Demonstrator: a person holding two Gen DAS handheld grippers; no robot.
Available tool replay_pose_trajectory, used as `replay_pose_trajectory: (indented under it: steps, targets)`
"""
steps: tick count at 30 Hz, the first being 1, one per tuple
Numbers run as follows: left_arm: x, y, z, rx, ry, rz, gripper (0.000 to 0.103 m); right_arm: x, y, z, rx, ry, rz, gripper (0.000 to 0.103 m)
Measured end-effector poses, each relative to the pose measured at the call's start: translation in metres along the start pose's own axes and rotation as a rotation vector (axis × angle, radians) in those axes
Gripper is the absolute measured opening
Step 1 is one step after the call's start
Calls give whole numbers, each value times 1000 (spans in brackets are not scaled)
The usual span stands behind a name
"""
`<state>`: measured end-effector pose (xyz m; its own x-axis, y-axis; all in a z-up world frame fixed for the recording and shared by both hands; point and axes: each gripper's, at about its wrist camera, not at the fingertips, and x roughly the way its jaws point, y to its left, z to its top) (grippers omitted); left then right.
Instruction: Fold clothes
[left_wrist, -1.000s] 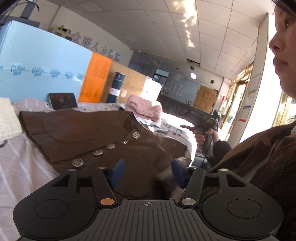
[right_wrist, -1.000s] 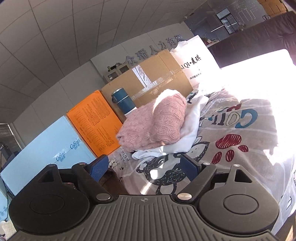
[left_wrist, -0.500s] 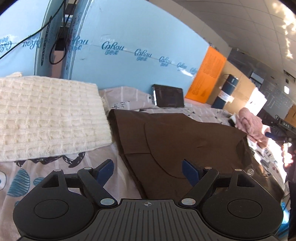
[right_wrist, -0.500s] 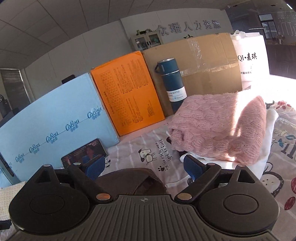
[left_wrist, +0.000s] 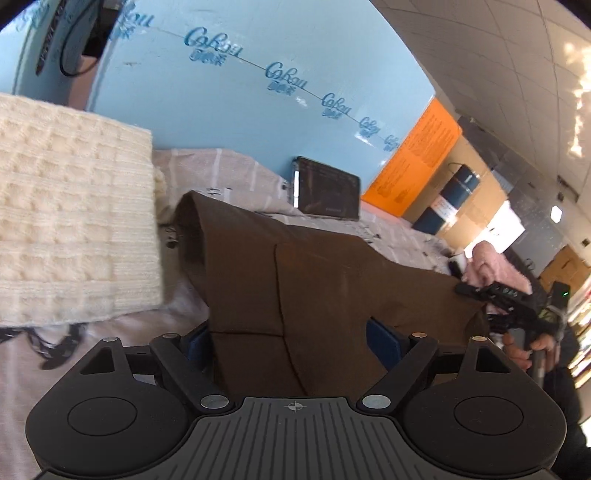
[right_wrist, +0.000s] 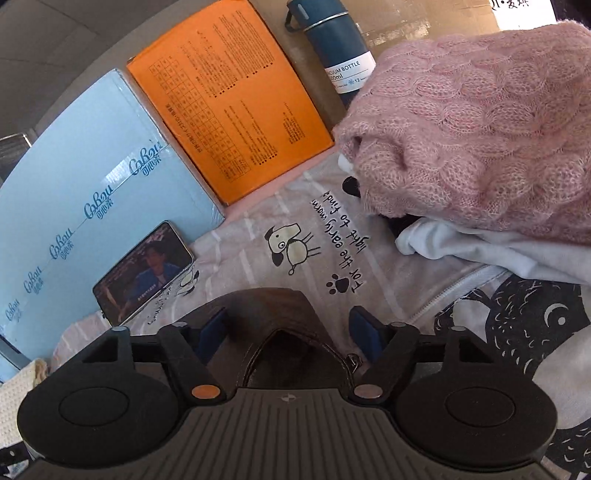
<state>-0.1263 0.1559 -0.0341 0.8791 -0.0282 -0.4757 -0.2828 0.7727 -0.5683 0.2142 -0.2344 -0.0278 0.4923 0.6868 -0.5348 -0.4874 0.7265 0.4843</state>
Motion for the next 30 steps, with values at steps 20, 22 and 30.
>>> replay_pose_trajectory:
  steps: [20, 22, 30]
  targets:
    - [5, -79, 21, 495, -204, 202, 6, -20, 76, 1, -394, -216, -43, 16]
    - [11, -68, 24, 443, -145, 239, 13, -13, 80, 6, -413, -213, -69, 19]
    - [5, -55, 22, 462, -193, 449, 77, 3, 59, 9, -344, -213, -184, 83]
